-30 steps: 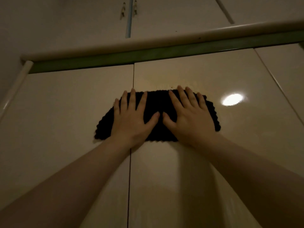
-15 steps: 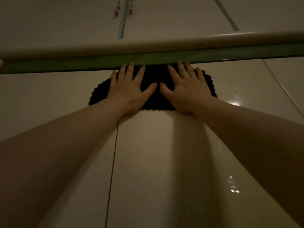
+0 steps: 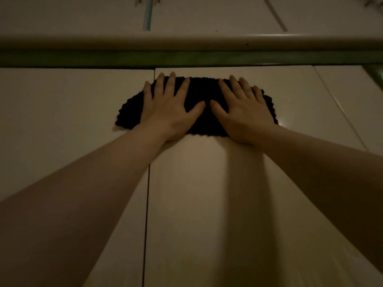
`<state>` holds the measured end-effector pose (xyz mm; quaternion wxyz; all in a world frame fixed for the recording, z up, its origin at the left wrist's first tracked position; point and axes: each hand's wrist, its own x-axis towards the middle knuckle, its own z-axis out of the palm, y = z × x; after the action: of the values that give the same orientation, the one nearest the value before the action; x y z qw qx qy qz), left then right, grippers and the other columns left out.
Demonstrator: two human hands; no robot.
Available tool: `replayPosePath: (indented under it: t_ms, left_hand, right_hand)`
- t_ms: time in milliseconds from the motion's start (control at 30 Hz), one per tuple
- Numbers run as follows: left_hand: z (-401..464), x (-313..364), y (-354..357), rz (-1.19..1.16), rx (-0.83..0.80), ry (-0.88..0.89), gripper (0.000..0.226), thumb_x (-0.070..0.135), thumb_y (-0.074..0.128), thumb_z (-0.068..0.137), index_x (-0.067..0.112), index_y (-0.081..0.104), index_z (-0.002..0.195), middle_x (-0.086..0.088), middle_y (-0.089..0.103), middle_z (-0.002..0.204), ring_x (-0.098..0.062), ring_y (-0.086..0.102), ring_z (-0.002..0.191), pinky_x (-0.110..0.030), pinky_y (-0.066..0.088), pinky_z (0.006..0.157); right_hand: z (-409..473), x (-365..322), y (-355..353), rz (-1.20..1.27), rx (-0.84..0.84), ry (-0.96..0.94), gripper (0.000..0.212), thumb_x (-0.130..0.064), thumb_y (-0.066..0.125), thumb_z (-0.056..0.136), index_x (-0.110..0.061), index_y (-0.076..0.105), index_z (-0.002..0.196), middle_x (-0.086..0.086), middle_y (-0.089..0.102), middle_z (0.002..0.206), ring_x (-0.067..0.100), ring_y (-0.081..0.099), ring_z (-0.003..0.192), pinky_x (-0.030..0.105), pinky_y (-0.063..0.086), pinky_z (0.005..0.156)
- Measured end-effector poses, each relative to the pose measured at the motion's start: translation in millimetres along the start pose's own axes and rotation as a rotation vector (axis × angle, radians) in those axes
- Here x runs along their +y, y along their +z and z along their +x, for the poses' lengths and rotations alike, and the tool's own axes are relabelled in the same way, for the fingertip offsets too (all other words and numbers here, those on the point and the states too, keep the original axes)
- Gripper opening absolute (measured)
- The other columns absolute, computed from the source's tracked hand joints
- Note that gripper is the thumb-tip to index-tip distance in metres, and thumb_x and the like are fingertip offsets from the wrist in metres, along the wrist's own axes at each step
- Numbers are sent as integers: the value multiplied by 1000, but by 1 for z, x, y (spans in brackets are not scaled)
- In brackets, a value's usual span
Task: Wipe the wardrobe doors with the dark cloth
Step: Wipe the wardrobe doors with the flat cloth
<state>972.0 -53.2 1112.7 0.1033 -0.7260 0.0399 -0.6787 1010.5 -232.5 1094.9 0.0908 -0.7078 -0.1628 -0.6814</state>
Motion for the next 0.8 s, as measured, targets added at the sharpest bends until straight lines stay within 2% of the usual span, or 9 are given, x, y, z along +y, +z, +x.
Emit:
replayPosePath:
  t_ms: [367, 500, 633, 800]
  left_hand:
    - [-77, 34, 6, 9, -14, -15, 79, 70, 4, 87, 28, -3, 154, -5, -7, 163, -24, -13, 148, -52, -7, 118]
    - [-108, 61, 6, 1, -10, -38, 76, 67, 8, 90, 27, 0, 154, -6, -3, 163, -24, -10, 148, -52, -4, 118]
    - [-145, 94, 6, -11, -49, -72, 76, 67, 8, 91, 26, 0, 154, -6, -4, 163, -24, -12, 148, -52, -2, 119]
    - [-178, 132, 12, -8, -89, -111, 77, 67, 7, 92, 22, 6, 155, -8, -1, 163, -25, -9, 149, -54, 1, 117]
  right_hand:
    - [-77, 5, -4, 11, -20, 4, 71, -62, 9, 91, -30, 3, 155, 0, -2, 164, 17, -7, 149, 43, -4, 121]
    - [-106, 20, -6, 23, -25, -10, 71, -60, 8, 92, -29, 6, 155, 1, 0, 163, 18, -5, 150, 45, -2, 121]
    - [-143, 40, -12, 56, -52, -45, 70, -58, 13, 93, -26, 11, 155, 3, 4, 163, 20, -1, 150, 46, 0, 121]
    - [-182, 66, -13, 74, -46, -63, 67, -53, 28, 95, -22, 24, 153, 5, 18, 161, 23, 11, 149, 47, 11, 118]
